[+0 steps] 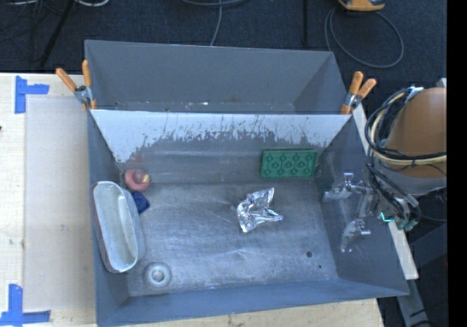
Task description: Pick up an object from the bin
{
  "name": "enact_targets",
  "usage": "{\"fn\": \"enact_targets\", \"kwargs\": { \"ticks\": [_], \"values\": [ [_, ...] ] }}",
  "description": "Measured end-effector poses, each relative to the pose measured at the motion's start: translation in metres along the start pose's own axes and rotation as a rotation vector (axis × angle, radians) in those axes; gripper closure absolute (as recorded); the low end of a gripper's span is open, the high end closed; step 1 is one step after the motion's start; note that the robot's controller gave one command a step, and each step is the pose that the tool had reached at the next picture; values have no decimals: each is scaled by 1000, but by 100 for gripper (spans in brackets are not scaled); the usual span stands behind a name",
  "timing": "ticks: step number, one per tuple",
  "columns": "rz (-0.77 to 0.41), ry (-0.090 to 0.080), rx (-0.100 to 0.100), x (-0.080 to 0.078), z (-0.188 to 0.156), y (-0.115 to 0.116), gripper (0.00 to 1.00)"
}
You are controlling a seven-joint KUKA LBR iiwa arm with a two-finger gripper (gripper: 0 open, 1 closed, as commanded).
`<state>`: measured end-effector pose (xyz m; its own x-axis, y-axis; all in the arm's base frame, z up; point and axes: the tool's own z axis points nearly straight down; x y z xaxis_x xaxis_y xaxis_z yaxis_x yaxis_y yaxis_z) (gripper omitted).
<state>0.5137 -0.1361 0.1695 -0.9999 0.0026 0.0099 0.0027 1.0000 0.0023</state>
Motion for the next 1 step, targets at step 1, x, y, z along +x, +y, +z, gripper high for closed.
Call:
{"fn": "enact_targets", "kwargs": {
  "ticks": [1],
  "values": [
    [-258, -15, 3, -90, 92, 36, 0]
  ]
}}
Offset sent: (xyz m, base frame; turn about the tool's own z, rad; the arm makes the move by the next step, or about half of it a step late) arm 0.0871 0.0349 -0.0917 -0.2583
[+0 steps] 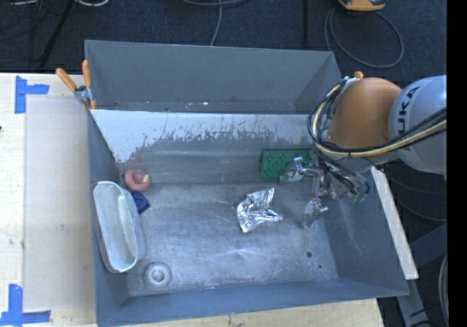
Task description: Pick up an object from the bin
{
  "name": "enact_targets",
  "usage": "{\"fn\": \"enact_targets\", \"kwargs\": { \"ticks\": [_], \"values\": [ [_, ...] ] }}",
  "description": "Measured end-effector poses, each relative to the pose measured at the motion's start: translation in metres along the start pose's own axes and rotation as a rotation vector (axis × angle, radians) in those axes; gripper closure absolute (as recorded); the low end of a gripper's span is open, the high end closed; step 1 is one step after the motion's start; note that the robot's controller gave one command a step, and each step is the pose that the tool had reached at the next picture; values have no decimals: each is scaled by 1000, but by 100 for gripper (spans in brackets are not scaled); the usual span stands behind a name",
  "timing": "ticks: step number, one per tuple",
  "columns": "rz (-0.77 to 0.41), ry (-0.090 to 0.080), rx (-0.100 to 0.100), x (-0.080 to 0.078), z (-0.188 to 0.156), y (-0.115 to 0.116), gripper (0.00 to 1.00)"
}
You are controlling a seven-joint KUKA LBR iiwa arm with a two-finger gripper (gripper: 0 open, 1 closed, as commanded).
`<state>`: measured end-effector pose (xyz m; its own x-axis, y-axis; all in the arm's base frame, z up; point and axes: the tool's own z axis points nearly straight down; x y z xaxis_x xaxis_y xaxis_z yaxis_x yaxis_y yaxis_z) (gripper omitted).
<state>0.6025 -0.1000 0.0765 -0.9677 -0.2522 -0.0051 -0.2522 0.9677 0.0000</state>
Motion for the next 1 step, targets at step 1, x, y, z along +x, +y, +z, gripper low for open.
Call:
{"fn": "enact_targets", "kwargs": {
  "ticks": [1],
  "values": [
    [-90, 5, -4, -7, -9, 56, 0]
  ]
}}
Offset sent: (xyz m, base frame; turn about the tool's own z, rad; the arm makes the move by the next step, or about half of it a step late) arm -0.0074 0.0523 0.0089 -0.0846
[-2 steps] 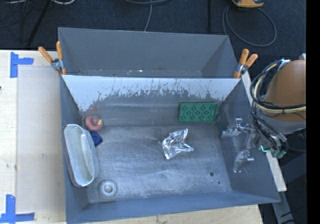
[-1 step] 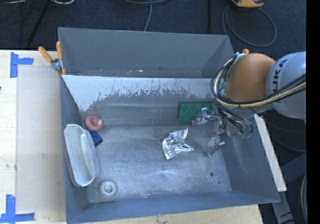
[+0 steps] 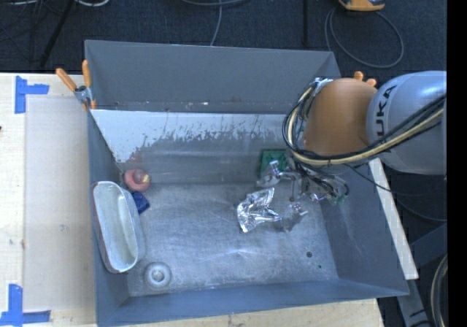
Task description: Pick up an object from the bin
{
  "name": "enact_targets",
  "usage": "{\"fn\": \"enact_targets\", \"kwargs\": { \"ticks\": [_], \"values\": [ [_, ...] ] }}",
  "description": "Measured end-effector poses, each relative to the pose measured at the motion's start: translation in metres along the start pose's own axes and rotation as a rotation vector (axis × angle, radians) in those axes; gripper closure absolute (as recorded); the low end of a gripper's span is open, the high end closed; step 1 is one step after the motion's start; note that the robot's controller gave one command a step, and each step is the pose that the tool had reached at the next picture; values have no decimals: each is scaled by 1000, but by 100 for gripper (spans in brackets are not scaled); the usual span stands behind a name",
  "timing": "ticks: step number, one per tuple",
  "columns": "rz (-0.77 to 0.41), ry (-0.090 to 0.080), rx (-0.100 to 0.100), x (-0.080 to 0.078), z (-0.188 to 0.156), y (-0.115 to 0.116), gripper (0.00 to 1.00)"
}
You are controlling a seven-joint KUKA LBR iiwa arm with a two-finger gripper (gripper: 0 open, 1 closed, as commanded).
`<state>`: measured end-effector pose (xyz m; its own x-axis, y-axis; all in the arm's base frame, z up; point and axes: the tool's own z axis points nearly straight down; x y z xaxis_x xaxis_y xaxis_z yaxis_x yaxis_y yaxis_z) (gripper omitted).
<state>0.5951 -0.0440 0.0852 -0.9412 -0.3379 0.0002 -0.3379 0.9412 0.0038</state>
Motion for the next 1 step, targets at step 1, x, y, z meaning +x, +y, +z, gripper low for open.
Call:
{"fn": "enact_targets", "kwargs": {
  "ticks": [1],
  "values": [
    [0, -1, 4, 0, 0, -2, 100]
  ]
}}
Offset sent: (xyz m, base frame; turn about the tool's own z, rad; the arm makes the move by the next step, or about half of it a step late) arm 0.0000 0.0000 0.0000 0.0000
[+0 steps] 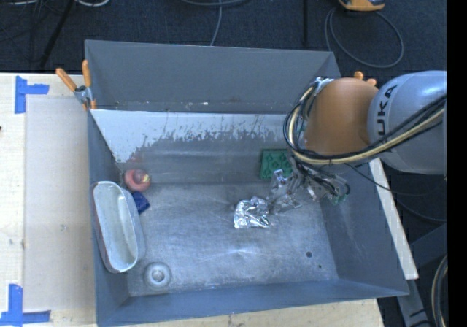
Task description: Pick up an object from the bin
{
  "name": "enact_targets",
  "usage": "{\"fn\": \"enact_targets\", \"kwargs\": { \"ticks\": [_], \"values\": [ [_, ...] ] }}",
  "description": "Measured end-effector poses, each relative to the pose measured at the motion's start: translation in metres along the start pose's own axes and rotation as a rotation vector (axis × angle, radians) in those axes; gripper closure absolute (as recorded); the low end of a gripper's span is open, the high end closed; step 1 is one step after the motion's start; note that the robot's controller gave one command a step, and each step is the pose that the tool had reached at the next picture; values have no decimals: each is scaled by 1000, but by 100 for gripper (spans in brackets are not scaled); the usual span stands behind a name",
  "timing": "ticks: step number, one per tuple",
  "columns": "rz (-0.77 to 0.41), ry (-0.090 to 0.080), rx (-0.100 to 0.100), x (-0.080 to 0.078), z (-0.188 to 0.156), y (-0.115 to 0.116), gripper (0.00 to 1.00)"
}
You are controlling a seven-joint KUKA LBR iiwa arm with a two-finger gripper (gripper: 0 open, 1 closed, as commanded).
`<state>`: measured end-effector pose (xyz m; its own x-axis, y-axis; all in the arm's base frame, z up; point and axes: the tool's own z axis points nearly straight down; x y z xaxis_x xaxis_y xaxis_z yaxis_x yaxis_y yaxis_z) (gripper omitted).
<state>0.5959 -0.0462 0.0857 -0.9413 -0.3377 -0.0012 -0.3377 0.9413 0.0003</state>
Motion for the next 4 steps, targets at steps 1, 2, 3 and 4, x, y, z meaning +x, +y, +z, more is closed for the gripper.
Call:
{"fn": "enact_targets", "kwargs": {
  "ticks": [1, 2, 3, 4],
  "values": [
    [-1, 1, 0, 0, 0, 0, 0],
    [97, -8, 8, -3, 10, 34, 0],
    [94, -17, 6, -6, 8, 35, 100],
    [60, -10, 4, -17, -152, 40, 100]
  ]
}}
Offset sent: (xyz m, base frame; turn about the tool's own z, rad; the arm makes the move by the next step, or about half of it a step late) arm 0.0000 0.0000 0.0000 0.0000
